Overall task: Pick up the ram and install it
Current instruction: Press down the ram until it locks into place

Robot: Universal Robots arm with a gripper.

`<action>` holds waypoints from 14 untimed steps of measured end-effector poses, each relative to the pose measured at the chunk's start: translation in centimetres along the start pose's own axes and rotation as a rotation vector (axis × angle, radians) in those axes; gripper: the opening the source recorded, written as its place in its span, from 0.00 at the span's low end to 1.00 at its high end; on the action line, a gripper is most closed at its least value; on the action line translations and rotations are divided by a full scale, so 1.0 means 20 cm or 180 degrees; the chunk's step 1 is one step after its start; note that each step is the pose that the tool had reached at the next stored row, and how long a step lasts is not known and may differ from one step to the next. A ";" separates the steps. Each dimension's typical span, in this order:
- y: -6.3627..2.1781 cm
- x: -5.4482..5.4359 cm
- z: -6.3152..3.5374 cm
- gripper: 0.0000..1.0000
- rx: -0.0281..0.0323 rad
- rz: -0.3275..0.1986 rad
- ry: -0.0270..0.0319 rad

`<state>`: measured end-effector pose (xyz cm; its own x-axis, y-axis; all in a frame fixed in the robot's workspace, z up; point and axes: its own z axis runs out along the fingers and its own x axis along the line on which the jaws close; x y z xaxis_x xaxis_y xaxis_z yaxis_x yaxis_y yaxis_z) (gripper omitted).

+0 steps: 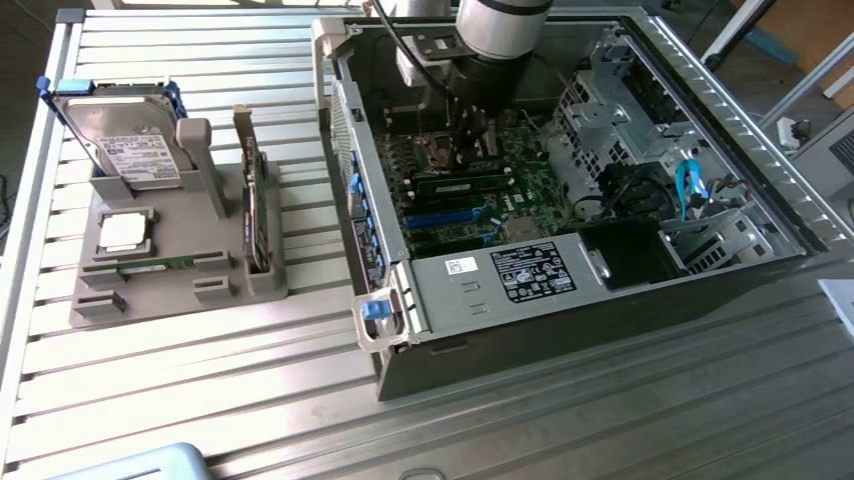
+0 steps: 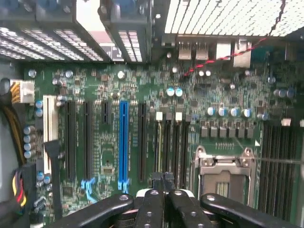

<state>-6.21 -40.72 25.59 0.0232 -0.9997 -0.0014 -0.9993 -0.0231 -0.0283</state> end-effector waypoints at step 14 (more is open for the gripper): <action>0.022 0.00 0.102 0.11 -0.0015 0.0000 0.0002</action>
<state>-6.58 -40.73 23.55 0.0232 -0.9997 -0.0009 -0.9995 -0.0232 -0.0235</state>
